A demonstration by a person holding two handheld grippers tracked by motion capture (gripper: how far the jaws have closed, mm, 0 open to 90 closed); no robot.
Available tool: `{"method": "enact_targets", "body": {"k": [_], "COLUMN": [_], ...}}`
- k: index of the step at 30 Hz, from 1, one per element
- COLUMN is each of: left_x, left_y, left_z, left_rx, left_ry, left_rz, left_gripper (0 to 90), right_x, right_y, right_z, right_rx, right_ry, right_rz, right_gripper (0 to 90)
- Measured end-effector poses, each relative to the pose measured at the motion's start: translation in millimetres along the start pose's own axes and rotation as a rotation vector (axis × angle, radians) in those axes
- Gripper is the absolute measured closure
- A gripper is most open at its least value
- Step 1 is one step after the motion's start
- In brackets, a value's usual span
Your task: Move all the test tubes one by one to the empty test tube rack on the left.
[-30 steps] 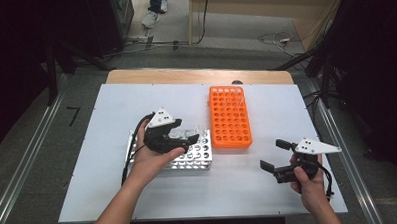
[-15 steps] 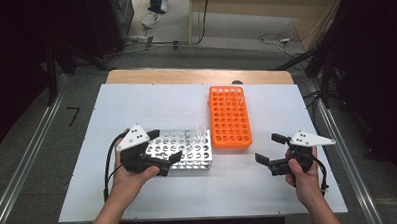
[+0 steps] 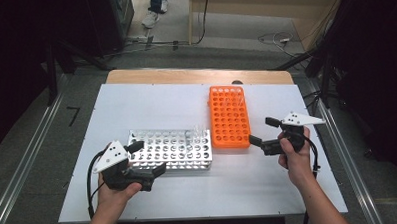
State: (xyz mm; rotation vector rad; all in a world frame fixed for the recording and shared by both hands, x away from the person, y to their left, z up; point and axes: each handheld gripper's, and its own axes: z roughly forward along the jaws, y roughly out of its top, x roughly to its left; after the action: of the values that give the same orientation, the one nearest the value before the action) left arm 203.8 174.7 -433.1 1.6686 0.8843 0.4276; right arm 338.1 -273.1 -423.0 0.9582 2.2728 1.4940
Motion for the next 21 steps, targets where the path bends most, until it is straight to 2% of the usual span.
{"method": "enact_targets", "body": {"k": [5,11,17,21], "left_x": [2.3,4.9,6.4,7.8], "left_y": [-7.8,-13.4,-14.3,-15.0], "left_z": [-7.4,-12.3,-12.1,-11.7], "left_rx": [-0.005,0.003,0.000,-0.004], "left_ry": [0.010,0.024,0.023,0.021], "left_rz": [-0.018,-0.031,-0.034,-0.040], "left_gripper": [0.0,0.0,0.0,0.0], "right_x": [-10.9,-25.3,-35.5,-42.7], "right_y": [10.1,16.4,21.7,22.9], "right_z": [13.1,32.8,56.7,70.0], "right_rx": [0.008,0.020,0.069,0.079], "right_ry": [-0.013,-0.021,-0.070,-0.092], "right_rz": [0.009,0.056,0.078,0.103], "right_gripper": [0.7,4.5,19.5,32.4]}}
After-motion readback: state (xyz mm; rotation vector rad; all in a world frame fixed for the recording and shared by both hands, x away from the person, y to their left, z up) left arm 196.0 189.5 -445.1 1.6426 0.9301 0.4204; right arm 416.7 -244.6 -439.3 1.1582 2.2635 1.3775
